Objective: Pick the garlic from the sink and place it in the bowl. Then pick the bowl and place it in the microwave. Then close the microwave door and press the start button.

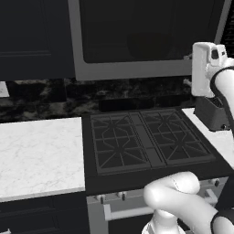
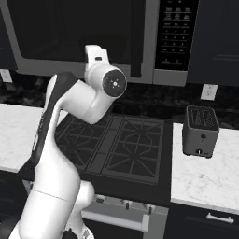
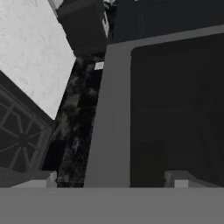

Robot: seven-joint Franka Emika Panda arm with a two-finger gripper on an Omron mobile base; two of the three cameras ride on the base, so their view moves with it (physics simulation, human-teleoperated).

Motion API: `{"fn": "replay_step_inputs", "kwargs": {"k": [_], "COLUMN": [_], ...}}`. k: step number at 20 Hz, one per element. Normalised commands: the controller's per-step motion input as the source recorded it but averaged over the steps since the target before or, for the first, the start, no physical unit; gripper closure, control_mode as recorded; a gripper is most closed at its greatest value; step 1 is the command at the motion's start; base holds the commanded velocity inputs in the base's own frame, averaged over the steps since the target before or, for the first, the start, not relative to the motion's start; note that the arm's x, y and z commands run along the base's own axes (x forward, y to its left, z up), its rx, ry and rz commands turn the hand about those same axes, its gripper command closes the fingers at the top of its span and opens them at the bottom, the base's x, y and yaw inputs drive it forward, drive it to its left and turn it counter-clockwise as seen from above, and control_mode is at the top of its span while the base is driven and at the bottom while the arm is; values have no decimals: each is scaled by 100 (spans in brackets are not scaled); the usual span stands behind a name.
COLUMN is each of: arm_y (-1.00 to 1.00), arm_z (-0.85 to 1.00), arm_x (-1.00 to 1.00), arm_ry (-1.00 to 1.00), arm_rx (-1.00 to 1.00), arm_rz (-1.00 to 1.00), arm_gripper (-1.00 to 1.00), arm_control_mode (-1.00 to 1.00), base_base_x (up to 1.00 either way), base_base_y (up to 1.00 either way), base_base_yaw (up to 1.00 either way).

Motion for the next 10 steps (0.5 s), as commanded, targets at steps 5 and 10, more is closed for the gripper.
{"fn": "replay_step_inputs", "kwargs": {"k": [5, 10], "arm_y": [-100, -100], "arm_z": [0, 3], "arm_x": [-97, -27], "arm_ry": [1, 0], "arm_rx": [35, 29], "arm_rz": [-3, 0], "arm_gripper": [-100, -100], "arm_control_mode": [-100, -100], "base_base_x": [0, 0], "base_base_y": [0, 0], "base_base_yaw": [0, 0]}}
